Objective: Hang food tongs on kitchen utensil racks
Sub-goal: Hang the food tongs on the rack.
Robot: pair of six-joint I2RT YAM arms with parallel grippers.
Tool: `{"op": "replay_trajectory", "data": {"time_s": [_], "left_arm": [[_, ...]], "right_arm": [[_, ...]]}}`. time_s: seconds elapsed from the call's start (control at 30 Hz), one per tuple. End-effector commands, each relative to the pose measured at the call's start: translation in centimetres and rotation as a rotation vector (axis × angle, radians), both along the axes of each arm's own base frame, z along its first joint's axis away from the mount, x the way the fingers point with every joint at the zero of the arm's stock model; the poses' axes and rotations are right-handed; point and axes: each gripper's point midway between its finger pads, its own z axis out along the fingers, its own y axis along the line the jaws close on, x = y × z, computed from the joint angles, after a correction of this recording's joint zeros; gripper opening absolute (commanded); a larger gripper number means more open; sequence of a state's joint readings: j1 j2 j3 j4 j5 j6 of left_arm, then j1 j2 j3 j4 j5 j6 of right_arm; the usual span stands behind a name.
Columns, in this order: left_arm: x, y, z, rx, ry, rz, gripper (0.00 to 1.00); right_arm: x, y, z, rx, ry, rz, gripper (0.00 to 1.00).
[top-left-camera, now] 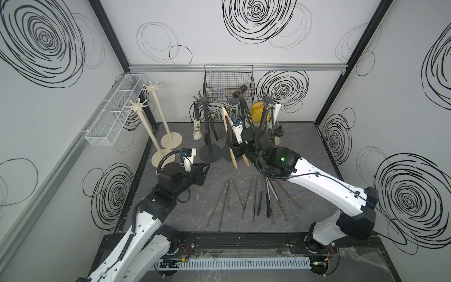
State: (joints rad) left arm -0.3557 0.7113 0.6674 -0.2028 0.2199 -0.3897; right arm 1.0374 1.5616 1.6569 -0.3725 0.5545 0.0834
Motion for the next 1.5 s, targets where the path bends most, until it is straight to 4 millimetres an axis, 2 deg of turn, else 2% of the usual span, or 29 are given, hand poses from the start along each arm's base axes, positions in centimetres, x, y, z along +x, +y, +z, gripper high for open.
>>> {"op": "replay_trajectory", "data": {"time_s": [0.0, 0.33, 0.53, 0.67, 0.83, 1.47], "left_arm": [[0.2, 1.3, 0.7, 0.016, -0.012, 0.058, 0.32], [0.7, 2.3, 0.0, 0.045, 0.007, 0.053, 0.32], [0.9, 2.6, -0.6, 0.021, 0.015, 0.041, 0.32], [0.8, 2.6, -0.9, 0.015, 0.019, 0.032, 0.32], [0.9, 2.5, -0.9, 0.006, 0.016, 0.023, 0.32], [1.2, 2.5, -0.9, -0.016, 0.011, 0.012, 0.31]], "right_arm": [[0.7, 2.4, 3.8, 0.158, -0.077, -0.017, 0.0], [3.7, 8.7, 3.8, 0.25, -0.104, 0.003, 0.0], [6.4, 10.6, 3.4, 0.255, -0.103, -0.033, 0.0], [7.7, 11.0, 3.1, 0.267, -0.098, -0.047, 0.0], [9.1, 10.4, 2.8, 0.281, -0.095, -0.076, 0.0], [10.6, 11.3, 2.1, 0.274, -0.093, -0.089, 0.0]]}}
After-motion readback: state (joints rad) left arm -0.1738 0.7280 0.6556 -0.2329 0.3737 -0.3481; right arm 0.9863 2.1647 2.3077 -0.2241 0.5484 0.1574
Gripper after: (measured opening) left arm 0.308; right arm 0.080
